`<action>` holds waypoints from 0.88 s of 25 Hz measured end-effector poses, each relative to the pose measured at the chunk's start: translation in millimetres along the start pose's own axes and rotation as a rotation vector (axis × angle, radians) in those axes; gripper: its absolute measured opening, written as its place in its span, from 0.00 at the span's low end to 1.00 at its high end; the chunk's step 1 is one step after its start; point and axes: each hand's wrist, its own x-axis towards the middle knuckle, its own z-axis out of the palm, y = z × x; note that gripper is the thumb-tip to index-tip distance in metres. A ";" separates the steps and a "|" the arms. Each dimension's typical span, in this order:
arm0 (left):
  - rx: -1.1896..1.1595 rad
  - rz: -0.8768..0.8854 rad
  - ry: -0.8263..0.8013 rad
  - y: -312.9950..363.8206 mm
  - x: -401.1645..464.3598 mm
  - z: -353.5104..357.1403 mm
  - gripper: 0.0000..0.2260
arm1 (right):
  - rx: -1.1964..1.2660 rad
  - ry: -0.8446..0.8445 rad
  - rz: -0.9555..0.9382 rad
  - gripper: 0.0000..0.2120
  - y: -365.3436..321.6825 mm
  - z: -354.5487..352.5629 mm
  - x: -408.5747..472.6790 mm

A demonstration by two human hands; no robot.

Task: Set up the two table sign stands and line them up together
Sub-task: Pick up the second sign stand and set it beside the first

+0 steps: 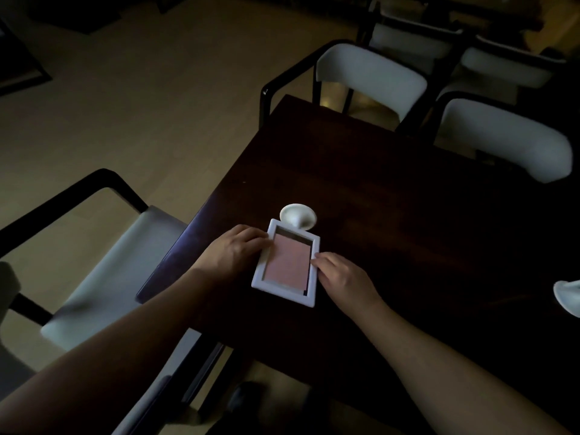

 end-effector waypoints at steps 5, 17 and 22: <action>-0.072 -0.096 0.023 11.1 20.1 -15.3 0.19 | 0.155 0.100 0.128 0.12 0.5 -18.1 3.5; -0.242 -0.277 0.033 16.1 51.4 -15.3 0.08 | 0.327 0.222 0.476 0.09 3.6 -32.8 36.0; -0.268 -0.319 -0.006 13.5 60.5 -11.6 0.08 | 0.327 0.221 0.515 0.09 3.9 -29.8 38.3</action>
